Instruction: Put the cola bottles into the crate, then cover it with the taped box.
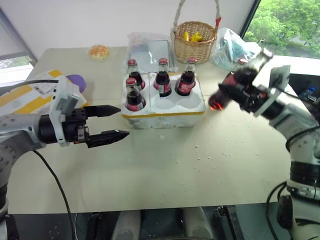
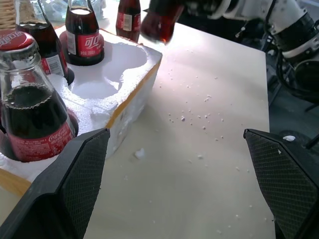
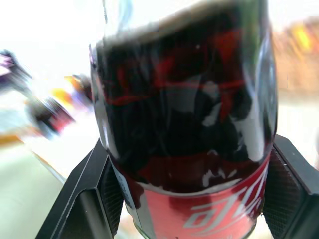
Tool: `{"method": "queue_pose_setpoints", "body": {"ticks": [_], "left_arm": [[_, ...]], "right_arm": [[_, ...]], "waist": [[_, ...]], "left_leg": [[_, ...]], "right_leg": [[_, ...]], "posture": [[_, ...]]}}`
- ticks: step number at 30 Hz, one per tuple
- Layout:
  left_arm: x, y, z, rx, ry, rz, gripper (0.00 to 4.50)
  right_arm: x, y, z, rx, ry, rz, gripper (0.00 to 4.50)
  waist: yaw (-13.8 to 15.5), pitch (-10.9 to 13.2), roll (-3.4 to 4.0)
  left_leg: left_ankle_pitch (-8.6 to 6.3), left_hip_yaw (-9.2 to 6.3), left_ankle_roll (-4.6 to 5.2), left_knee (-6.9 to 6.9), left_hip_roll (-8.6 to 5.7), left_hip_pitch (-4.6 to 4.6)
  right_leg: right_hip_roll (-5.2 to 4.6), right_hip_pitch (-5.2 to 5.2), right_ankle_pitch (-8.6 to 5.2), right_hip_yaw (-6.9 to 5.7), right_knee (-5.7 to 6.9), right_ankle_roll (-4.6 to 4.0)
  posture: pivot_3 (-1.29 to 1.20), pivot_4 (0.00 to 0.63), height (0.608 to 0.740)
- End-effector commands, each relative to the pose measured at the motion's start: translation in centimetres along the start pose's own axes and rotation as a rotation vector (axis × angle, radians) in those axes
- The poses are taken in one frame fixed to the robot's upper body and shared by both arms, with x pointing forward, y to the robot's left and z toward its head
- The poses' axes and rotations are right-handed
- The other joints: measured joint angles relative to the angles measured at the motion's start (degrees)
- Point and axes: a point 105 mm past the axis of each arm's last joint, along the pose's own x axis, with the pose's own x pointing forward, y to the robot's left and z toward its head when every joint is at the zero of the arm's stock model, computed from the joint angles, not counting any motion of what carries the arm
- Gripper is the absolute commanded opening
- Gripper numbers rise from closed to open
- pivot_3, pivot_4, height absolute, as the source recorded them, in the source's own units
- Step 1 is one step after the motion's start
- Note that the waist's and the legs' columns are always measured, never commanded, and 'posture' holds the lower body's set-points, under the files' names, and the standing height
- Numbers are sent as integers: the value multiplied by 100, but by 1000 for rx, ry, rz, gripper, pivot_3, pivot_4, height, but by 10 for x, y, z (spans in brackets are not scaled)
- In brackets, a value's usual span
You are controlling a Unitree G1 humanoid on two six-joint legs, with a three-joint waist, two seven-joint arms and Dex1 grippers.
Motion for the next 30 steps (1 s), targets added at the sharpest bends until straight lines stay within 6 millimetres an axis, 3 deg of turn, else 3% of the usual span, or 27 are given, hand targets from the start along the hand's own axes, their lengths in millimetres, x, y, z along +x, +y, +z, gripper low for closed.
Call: {"method": "queue_pose_setpoints", "body": {"ticks": [1,5,10,16,22,29,30], "left_arm": [[2,-4,5,42,-18,-6,4500],[1,-4,5,45,-23,2,4500],[-2,-6,6,51,-27,16,4500],[-5,-7,4,53,-28,38,4500],[-5,-7,3,52,-32,42,4500],[-3,-5,3,57,-40,42,4500],[-3,-4,3,58,-42,41,4500]], "right_arm": [[27,28,15,-35,-60,125,2844],[60,40,1,-78,-17,175,2844],[84,41,-16,-119,30,202,2844],[90,52,-59,-184,184,298,2844],[94,66,-72,-138,194,349,2844],[101,64,-84,-104,217,314,2844],[102,63,-88,-94,233,307,3344]], "waist": [[9,0,-1],[25,0,0],[57,0,0],[34,0,0],[33,0,-1],[12,-1,-1],[9,-1,-2]], "left_leg": [[0,0,0,0,1,0],[0,1,0,0,1,-3],[1,1,-1,5,1,-31],[1,0,-1,5,1,-57],[1,-3,-1,3,1,-57],[1,-3,-2,2,2,-54],[1,-3,-2,1,3,-54]], "right_leg": [[2,0,0,0,0,0],[2,-1,1,1,-2,-2],[2,-27,6,1,-3,-6],[3,-52,18,1,-4,15],[6,-54,18,0,-3,15],[9,-54,18,0,-1,14],[10,-54,18,0,-1,14]], "posture": [[0,150,737],[0,150,737],[0,150,737],[0,150,737],[0,150,737],[0,150,737],[0,150,737]]}}
